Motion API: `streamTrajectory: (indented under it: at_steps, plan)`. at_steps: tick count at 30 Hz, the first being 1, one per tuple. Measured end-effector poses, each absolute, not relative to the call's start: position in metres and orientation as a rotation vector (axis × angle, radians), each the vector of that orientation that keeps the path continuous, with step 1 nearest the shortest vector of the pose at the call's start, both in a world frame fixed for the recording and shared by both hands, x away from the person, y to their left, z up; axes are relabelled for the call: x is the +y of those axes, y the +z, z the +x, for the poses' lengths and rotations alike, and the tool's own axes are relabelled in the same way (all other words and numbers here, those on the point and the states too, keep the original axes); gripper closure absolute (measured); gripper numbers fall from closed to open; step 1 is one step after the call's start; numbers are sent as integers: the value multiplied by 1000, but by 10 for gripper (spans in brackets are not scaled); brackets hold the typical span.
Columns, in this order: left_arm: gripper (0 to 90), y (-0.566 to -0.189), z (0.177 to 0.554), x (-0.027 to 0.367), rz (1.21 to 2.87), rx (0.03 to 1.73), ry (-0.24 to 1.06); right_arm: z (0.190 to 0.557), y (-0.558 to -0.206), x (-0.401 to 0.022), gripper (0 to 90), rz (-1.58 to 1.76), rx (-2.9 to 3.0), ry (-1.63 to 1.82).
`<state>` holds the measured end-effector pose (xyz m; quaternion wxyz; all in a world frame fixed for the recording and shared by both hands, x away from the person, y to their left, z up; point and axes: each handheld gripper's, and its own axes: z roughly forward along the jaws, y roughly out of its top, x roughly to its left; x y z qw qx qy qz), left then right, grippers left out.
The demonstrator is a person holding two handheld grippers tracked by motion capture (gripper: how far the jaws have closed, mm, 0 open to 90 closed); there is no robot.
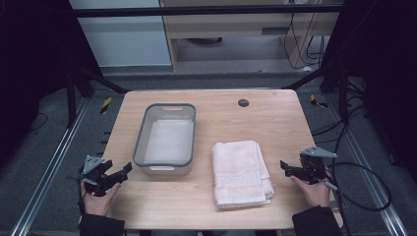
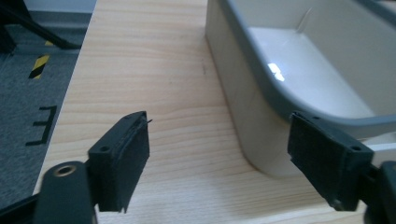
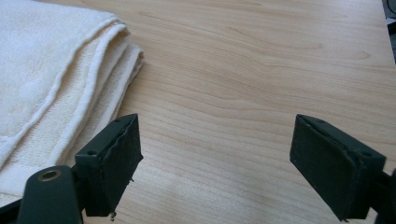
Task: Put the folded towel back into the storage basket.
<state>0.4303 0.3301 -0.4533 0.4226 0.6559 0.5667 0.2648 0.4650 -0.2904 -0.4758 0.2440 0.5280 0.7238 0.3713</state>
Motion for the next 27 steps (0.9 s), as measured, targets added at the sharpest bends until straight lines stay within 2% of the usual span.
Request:
streamTrajectory:
  at_steps: [27]
  plan:
    - [280, -426, 417, 291, 1633, 1256, 655, 461, -448, -282, 205, 1365, 1916, 1145]
